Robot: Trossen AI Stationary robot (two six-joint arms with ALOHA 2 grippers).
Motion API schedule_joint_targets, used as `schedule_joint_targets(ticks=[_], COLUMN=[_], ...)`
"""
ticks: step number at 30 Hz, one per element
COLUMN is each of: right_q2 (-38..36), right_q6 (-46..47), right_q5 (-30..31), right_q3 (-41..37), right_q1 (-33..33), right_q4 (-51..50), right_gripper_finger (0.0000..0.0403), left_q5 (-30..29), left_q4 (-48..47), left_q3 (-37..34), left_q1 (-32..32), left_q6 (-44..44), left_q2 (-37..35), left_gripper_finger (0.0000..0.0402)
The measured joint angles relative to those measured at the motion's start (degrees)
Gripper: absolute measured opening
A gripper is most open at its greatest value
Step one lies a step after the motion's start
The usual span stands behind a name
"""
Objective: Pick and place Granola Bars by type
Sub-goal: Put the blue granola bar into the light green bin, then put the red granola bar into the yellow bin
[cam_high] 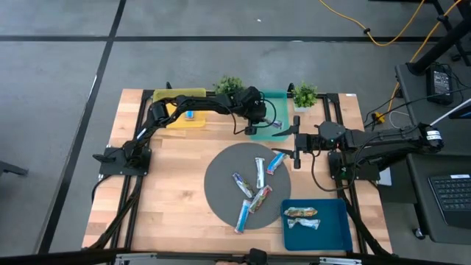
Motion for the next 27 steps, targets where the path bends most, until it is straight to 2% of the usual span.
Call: schedule_joint_targets(ticks=[12, 20, 27], right_q2=[0.0, 0.0, 0.0], right_q6=[0.0, 0.0, 0.0], right_q5=[0.0, 0.0, 0.0], right_q3=[0.0, 0.0, 0.0], right_q1=[0.0, 0.0, 0.0], right_q4=[-0.2, -0.2, -0.8], right_gripper_finger=[0.0222, 0.0222, 0.0222], left_q5=[0.0, 0.0, -0.1], left_q4=[0.2, -0.3, -2.5], left_q3=[0.0, 0.6, 4.5], left_q1=[0.0, -0.1, -1.2], left_q6=[-0.5, -0.5, 0.3], left_q2=[0.0, 0.0, -1.7], left_gripper_finger=[0.0061, 0.012, 0.0168])
